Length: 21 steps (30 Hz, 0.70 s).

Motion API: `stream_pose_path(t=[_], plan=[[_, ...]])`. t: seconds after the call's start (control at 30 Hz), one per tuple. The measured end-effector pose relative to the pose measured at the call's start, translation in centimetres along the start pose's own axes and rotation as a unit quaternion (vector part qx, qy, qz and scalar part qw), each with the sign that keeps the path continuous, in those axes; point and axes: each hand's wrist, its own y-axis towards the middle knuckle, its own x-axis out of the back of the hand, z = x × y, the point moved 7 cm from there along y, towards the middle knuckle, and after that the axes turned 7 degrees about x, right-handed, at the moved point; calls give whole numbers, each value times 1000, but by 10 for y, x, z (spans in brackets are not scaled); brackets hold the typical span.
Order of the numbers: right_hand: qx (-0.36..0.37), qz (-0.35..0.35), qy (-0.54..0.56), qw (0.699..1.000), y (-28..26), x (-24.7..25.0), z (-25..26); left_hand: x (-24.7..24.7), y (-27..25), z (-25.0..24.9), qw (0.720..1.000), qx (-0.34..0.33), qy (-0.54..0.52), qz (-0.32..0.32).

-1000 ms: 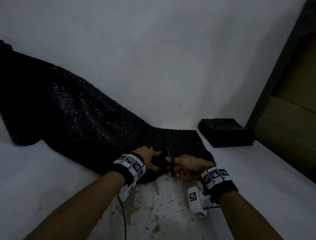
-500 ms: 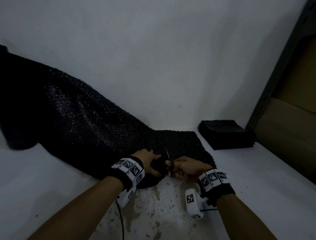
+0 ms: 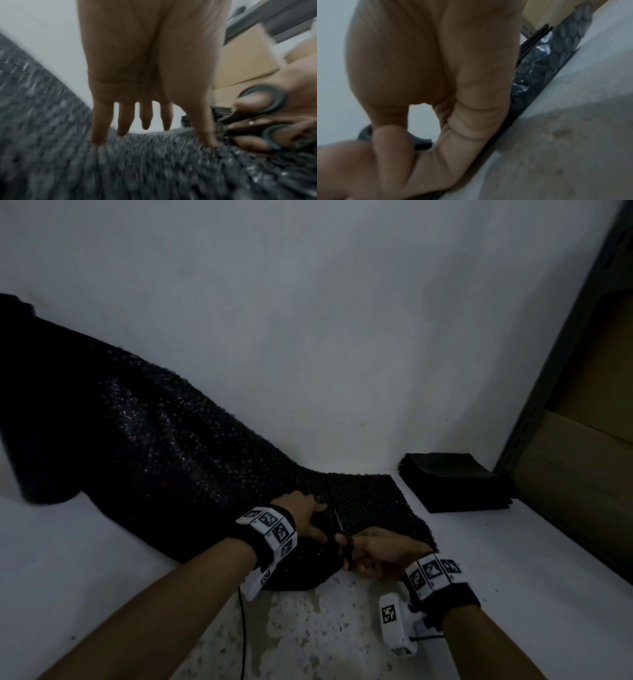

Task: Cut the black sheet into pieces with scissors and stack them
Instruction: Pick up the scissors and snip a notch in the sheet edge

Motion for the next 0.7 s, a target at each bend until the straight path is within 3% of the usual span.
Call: stream_pose_path(t=[0.1, 0.43, 0.7], plan=[[-15, 15, 5, 1000, 0, 1, 1, -11, 3, 2, 999, -17, 11, 29], [-32, 47, 18, 998, 22, 5, 18, -16, 9, 5, 998, -28, 49, 3], [-9, 16, -4, 1000, 31, 10, 13, -16, 11, 5, 997, -29, 64, 12]])
